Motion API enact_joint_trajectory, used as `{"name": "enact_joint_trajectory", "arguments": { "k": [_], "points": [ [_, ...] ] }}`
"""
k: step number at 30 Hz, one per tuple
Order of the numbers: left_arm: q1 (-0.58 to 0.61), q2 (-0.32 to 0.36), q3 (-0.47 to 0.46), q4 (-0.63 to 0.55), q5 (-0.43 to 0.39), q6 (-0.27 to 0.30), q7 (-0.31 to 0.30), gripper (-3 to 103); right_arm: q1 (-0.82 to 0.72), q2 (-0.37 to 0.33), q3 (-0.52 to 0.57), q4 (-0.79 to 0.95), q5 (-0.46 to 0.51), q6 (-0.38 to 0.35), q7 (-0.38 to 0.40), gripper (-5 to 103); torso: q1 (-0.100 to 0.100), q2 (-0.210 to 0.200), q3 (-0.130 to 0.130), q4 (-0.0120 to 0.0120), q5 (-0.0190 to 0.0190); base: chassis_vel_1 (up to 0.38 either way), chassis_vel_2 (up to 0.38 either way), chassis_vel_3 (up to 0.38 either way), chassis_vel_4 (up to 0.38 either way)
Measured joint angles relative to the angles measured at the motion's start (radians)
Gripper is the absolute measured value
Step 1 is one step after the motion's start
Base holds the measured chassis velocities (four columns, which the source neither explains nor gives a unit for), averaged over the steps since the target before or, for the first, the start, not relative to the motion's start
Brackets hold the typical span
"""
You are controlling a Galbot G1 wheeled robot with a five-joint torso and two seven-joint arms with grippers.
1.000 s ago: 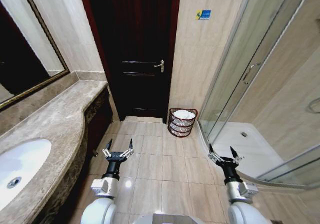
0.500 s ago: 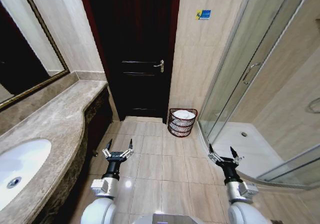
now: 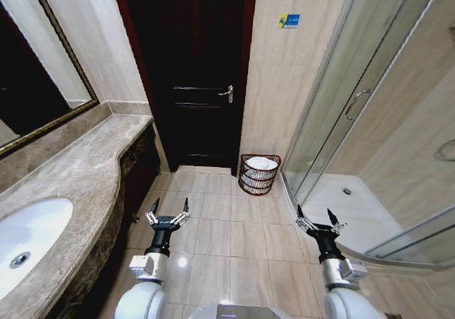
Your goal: Discard the used towel into the hamper.
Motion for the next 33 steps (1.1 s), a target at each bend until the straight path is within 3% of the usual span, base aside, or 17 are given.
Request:
{"name": "enact_joint_trajectory", "arguments": {
  "k": [33],
  "points": [
    [0.000,0.000,0.000,-0.001,0.000,0.000,0.000,100,0.000,0.000,0.000,0.001,0.000,0.001,0.000,100,0.000,0.000,0.000,0.0000,0.0000,0.000,0.000,0.000,0.000]
  ]
}}
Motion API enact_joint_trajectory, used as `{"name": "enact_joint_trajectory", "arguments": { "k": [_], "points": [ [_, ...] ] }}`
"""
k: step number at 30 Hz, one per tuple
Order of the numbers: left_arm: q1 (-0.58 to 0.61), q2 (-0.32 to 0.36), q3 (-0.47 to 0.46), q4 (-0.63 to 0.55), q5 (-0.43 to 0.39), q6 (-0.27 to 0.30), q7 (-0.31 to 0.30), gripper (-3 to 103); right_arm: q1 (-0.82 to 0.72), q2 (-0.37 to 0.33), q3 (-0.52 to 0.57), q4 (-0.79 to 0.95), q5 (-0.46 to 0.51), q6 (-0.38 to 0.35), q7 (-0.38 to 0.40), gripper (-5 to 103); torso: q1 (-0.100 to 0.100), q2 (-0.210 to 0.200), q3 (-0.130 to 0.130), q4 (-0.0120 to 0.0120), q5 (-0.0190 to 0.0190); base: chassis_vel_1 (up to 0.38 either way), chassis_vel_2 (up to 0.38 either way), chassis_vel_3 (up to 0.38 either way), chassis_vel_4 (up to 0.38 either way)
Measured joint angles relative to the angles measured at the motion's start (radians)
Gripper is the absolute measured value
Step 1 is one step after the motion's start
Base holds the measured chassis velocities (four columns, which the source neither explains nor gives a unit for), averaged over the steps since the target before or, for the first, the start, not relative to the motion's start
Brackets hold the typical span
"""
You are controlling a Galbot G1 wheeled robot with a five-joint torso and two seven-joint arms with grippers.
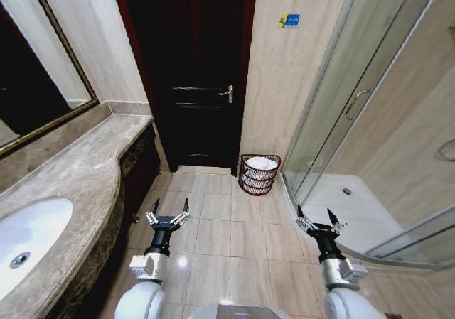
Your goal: Discard the used towel into the hamper.
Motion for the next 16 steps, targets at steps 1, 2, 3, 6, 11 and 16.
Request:
{"name": "enact_joint_trajectory", "arguments": {
  "k": [1,2,3,6,11,16],
  "points": [
    [0.000,0.000,0.000,0.000,0.000,0.000,0.000,100,0.000,0.000,0.000,0.000,0.000,0.000,0.000,100,0.000,0.000,0.000,0.0000,0.0000,0.000,0.000,0.000,0.000],
    [0.000,0.000,0.000,0.000,0.000,0.000,0.000,100,0.000,0.000,0.000,0.000,0.000,0.000,0.000,100,0.000,0.000,0.000,0.0000,0.0000,0.000,0.000,0.000,0.000],
    [0.000,0.000,0.000,0.000,0.000,0.000,0.000,100,0.000,0.000,0.000,0.000,0.000,0.000,0.000,100,0.000,0.000,0.000,0.0000,0.0000,0.000,0.000,0.000,0.000],
    [0.000,0.000,0.000,0.000,0.000,0.000,0.000,100,0.000,0.000,0.000,0.000,0.000,0.000,0.000,100,0.000,0.000,0.000,0.0000,0.0000,0.000,0.000,0.000,0.000],
    [0.000,0.000,0.000,0.000,0.000,0.000,0.000,100,0.000,0.000,0.000,0.000,0.000,0.000,0.000,100,0.000,0.000,0.000,0.0000,0.0000,0.000,0.000,0.000,0.000],
    [0.000,0.000,0.000,0.000,0.000,0.000,0.000,100,0.000,0.000,0.000,0.000,0.000,0.000,0.000,100,0.000,0.000,0.000,0.0000,0.0000,0.000,0.000,0.000,0.000]
  ]
}}
